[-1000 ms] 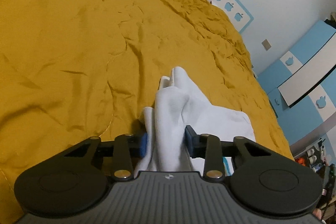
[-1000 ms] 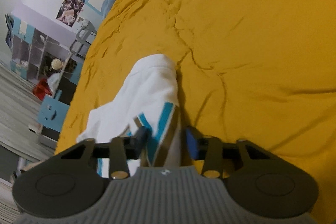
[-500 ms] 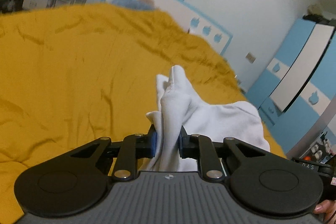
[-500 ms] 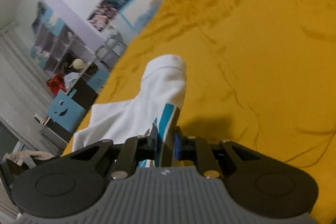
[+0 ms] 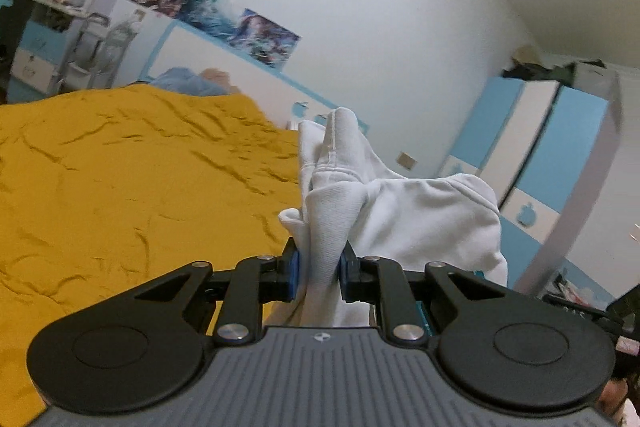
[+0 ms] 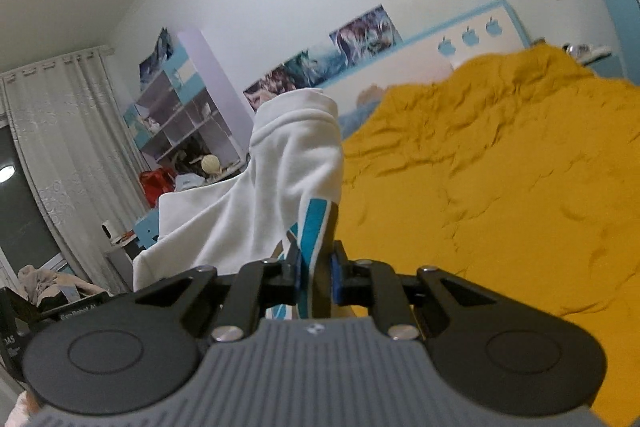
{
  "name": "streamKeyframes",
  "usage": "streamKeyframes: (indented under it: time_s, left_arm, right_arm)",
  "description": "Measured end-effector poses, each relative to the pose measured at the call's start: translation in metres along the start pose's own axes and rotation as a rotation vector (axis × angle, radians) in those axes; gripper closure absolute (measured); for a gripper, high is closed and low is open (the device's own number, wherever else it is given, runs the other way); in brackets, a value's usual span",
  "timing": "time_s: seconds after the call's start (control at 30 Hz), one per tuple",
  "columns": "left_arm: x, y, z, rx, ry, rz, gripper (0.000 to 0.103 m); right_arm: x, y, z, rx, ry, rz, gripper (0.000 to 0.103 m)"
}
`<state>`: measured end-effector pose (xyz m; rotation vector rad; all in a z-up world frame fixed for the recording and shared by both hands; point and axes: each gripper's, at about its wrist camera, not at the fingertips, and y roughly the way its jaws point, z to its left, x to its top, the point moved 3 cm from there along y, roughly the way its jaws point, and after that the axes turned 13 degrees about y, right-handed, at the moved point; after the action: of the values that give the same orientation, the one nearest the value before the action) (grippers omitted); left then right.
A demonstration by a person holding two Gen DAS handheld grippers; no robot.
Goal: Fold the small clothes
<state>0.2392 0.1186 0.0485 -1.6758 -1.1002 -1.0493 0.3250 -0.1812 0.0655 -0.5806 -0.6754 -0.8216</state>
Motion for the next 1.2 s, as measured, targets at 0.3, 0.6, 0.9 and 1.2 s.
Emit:
streamKeyframes:
  time_s: [0.3, 0.6, 0.9, 1.2]
  left_arm:
    - [-0.038, 0.002, -0.021, -0.035, 0.004, 0.143, 0.083]
    - [-0.079, 0.043, 0.014, -0.014, -0.016, 0.306, 0.083]
    - [-0.122, 0.102, 0.051, 0.003, -0.091, 0.472, 0.083]
    - [-0.137, 0.109, 0.078, 0.087, -0.119, 0.553, 0.073]
  right_arm:
    - [-0.014, -0.073, -0.024, -0.059, 0.017, 0.014, 0.094]
    - [-0.045, -0.020, -0.086, -0.186, 0.116, 0.134, 0.094]
    - [-0.057, 0.058, -0.136, -0.302, 0.144, 0.241, 0.093]
    - [-0.065, 0.090, -0.171, -0.391, 0.195, 0.289, 0.089]
